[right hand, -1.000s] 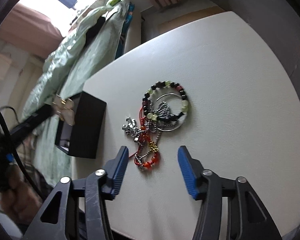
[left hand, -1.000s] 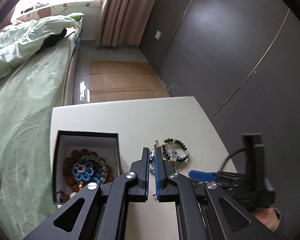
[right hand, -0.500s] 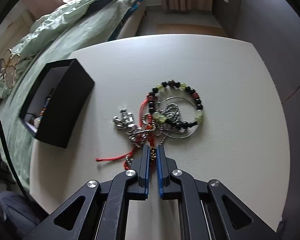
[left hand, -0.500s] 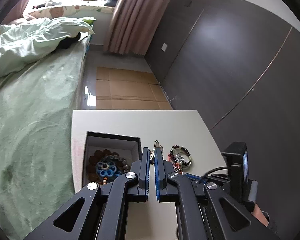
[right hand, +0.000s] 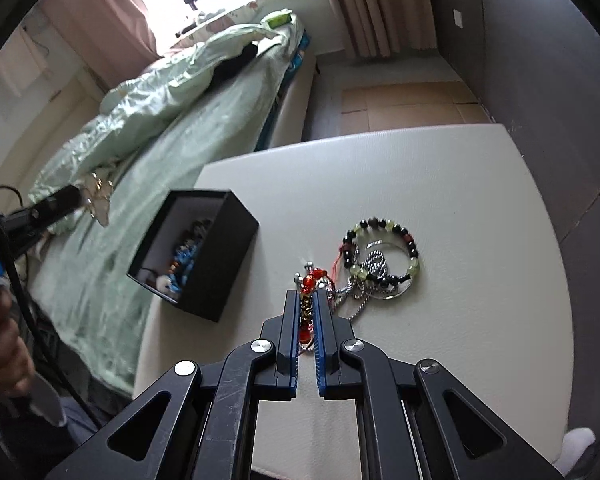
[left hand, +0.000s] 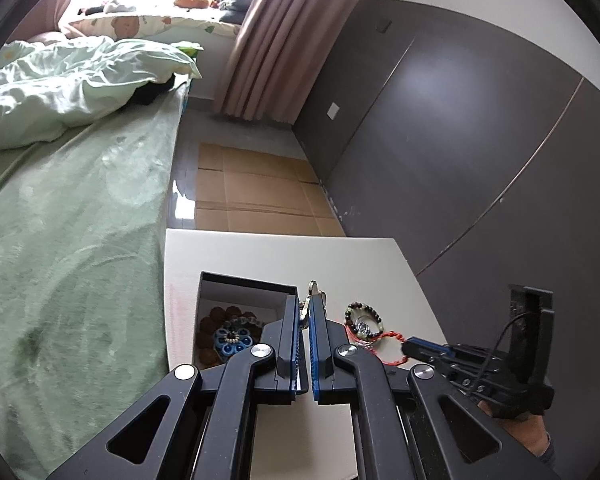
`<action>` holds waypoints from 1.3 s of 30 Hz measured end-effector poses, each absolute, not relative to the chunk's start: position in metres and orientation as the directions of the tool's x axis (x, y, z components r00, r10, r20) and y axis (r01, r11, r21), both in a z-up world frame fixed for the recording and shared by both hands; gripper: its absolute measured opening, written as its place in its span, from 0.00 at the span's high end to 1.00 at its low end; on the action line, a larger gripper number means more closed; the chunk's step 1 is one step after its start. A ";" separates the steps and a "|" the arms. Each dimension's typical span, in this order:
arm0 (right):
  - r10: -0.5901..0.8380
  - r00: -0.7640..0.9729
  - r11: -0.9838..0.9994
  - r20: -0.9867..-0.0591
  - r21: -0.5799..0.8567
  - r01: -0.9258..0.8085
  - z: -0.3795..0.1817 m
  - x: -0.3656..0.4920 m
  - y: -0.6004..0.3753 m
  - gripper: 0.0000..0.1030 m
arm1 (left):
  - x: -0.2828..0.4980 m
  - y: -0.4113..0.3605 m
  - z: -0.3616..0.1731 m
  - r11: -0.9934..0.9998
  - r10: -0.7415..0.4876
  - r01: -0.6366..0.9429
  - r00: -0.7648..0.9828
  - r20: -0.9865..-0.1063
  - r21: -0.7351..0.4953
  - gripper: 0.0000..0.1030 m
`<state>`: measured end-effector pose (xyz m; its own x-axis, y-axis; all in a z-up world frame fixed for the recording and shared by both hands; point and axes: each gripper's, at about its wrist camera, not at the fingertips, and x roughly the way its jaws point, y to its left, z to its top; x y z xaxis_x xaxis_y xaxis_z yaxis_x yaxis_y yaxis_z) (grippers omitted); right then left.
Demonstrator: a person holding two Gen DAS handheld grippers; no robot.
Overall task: Organize jewelry
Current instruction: 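Grasp the red-string chain with the right tool and lift it toward the box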
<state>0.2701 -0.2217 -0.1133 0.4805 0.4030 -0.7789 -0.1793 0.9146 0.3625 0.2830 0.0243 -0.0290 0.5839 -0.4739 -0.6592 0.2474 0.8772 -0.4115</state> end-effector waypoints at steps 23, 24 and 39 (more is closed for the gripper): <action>0.418 0.636 0.908 -0.649 0.287 -0.304 0.006 0.268 -0.186 0.92 | 0.314 0.042 -0.080 0.894 -0.437 0.112 0.433 -0.788 -0.434 0.59; 0.417 0.643 0.909 -0.643 0.277 -0.312 0.013 0.267 -0.183 0.92 | 0.313 0.044 -0.078 0.893 -0.437 0.110 0.443 -0.782 -0.436 0.41; 0.400 0.716 0.908 -0.573 0.144 -0.392 0.101 0.243 -0.153 0.92 | 0.305 0.064 -0.052 0.865 -0.467 0.107 0.526 -0.711 -0.489 0.33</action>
<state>0.2435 -0.1531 0.1015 0.7157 0.3998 -0.5727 -0.3923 0.9085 0.1439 0.3054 0.0636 -0.0518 0.5261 -0.4673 -0.7105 0.1075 0.8654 -0.4895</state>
